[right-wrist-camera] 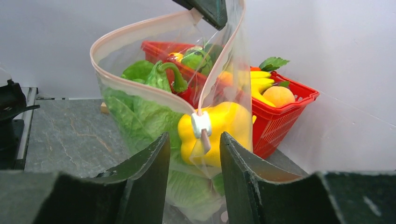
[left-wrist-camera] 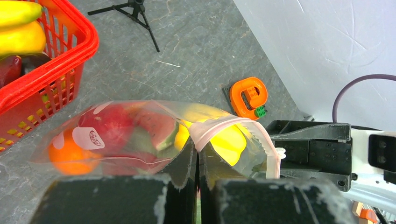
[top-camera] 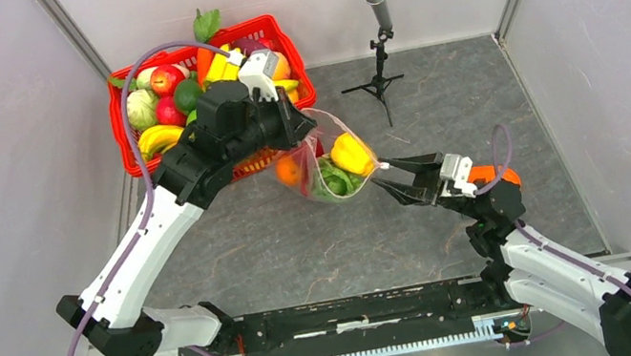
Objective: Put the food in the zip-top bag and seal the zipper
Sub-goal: Zip the zipper food storage bag at the center of the board.
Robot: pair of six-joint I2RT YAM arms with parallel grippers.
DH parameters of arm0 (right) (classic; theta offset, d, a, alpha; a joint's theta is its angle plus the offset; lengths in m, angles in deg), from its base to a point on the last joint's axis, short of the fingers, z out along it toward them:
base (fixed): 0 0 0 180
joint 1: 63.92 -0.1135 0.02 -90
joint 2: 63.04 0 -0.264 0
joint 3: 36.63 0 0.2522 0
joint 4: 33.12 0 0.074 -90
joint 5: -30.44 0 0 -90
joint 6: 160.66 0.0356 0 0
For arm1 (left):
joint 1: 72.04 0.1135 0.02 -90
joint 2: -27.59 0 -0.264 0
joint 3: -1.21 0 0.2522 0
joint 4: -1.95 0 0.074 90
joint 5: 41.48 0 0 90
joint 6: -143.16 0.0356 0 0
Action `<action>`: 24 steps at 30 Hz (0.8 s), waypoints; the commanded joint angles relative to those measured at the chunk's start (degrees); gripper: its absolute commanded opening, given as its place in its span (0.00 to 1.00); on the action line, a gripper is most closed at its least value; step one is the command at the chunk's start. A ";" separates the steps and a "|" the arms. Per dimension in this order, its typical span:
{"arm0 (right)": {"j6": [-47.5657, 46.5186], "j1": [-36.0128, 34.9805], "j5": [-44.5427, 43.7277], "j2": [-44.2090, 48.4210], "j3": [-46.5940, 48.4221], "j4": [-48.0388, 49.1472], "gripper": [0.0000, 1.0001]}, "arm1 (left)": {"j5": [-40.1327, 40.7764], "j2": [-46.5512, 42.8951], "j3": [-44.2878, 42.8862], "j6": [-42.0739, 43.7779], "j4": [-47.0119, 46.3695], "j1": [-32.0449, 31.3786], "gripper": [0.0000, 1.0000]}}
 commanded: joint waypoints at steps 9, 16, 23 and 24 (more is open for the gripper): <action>4.43 0.96 0.25 -2.13 -1.54 10.46 0.38 | -3.16 -1.55 -0.29 -0.96 -6.66 0.17 0.02; 4.75 0.98 -1.02 -3.23 -2.34 12.45 0.36 | -3.68 -1.59 -0.44 -0.96 -6.91 0.16 0.02; 5.26 1.05 -2.78 -4.57 -3.81 17.77 0.18 | -4.21 -1.28 -0.28 -1.05 -7.09 0.17 0.02; 4.84 1.05 -2.80 -4.50 -3.85 17.71 0.11 | -4.29 -1.16 -0.42 -0.98 -7.10 0.17 0.02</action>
